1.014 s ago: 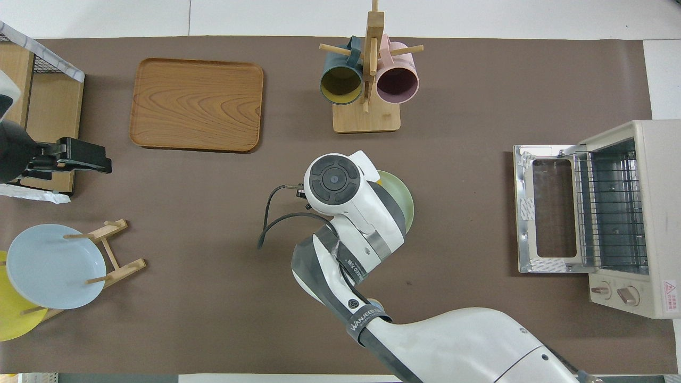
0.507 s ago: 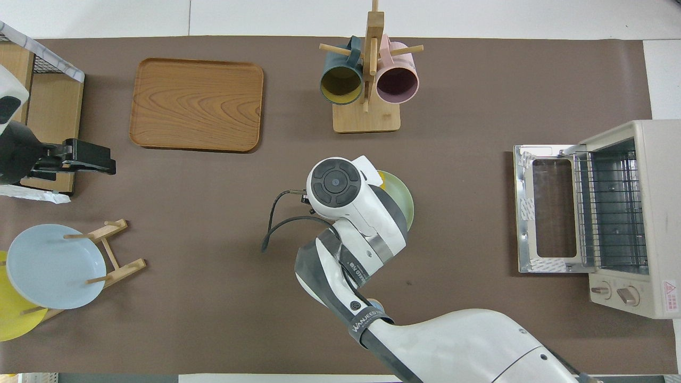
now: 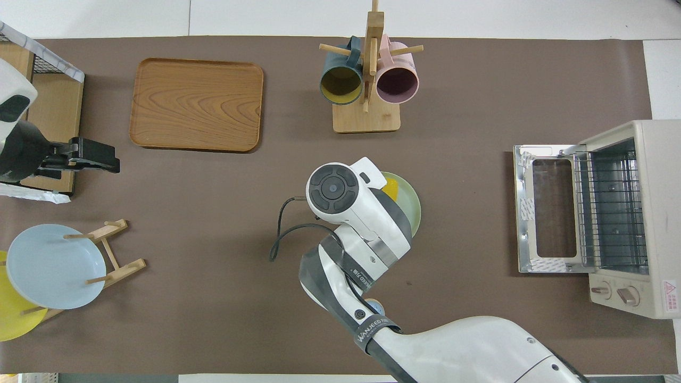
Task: Put corn in oven
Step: 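Carry the corn with the right gripper into the open oven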
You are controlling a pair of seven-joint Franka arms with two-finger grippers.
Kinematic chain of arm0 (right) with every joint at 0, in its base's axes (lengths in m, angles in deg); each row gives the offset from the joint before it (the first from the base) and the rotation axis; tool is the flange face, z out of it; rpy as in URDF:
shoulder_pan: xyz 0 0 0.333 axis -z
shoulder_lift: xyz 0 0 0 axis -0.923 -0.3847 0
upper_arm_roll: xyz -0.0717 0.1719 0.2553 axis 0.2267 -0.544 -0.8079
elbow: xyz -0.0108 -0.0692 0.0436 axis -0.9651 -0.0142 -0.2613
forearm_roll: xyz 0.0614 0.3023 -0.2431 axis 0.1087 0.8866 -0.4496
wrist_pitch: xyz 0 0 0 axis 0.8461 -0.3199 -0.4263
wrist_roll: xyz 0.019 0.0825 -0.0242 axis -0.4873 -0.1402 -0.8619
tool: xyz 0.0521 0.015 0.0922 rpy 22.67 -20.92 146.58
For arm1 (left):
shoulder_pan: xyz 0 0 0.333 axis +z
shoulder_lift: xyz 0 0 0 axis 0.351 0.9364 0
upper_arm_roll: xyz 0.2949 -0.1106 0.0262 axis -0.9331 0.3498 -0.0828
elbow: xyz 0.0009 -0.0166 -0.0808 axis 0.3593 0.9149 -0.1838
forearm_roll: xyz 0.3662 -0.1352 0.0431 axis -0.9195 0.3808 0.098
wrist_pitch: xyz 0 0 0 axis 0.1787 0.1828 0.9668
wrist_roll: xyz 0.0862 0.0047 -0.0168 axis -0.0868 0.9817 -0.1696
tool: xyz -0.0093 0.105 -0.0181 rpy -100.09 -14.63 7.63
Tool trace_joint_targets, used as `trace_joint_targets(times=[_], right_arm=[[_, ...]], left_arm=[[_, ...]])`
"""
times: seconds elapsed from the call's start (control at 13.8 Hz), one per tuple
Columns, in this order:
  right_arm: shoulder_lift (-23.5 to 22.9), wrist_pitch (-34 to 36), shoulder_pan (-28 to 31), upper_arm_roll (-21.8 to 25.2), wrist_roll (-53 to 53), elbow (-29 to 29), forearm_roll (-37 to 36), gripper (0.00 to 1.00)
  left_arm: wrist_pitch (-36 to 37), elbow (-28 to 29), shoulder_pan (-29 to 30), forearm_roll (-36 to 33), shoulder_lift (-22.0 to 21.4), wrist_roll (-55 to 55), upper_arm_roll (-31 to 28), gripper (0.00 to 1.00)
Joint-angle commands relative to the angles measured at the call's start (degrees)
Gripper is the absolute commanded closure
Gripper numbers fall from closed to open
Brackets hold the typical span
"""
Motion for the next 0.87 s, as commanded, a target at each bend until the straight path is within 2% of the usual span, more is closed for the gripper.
trace_joint_targets(times=[0.0,0.14,0.36,0.8], right_arm=[[-0.59,10.47,1.05,0.13,5.13,6.76,-5.79,1.0],[0.28,16.03,3.32,0.65,8.22,7.57,-7.4,1.0],[4.58,22.1,9.29,0.74,13.31,5.82,-7.84,1.0],[15.92,22.82,23.97,0.65,29.74,-7.0,-9.6,1.0]], left_arm=[[-1.09,0.77,0.22,-1.15,0.13,0.35,0.26,0.0],[-1.09,0.77,0.13,-1.15,0.13,0.35,0.27,0.0],[-0.92,0.77,0.04,-1.15,0.13,0.35,0.27,0.0],[-1.44,0.68,0.13,-1.41,0.22,3.22,0.09,0.0]])
